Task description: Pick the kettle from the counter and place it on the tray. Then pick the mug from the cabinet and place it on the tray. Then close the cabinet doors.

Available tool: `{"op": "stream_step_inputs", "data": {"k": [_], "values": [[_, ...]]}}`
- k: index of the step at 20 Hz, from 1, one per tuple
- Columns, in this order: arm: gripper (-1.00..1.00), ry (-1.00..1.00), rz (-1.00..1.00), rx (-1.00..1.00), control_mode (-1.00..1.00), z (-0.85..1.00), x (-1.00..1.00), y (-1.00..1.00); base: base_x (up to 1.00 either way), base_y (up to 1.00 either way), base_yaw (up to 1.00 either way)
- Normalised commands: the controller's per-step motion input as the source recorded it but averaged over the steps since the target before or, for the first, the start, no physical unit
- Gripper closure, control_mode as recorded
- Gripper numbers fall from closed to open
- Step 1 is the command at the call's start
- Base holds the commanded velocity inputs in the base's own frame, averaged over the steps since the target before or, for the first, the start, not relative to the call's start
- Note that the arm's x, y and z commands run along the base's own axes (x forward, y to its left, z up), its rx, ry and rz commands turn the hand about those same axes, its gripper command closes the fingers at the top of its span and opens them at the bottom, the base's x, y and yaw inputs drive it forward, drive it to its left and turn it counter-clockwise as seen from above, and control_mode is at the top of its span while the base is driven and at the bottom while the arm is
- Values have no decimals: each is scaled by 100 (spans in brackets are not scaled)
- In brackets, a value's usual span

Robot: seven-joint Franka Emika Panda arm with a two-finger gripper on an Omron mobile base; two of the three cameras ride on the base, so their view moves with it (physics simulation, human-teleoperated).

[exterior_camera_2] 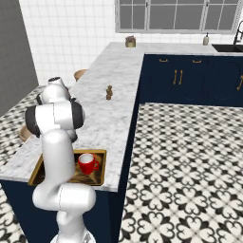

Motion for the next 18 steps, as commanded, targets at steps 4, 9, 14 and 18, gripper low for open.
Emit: {"op": "stream_step_inputs", "data": {"k": [4, 9, 14, 18], "values": [[100, 0, 0, 0, -100, -15, -20, 0, 0, 0, 0], [100, 0, 0, 0, -100, -2, -26, 0, 0, 0, 0], [100, -8, 0, 0, -100, 42, -36, 0, 0, 0, 0], [100, -14, 0, 0, -100, 46, -68, -3, 0, 0, 0]]}}
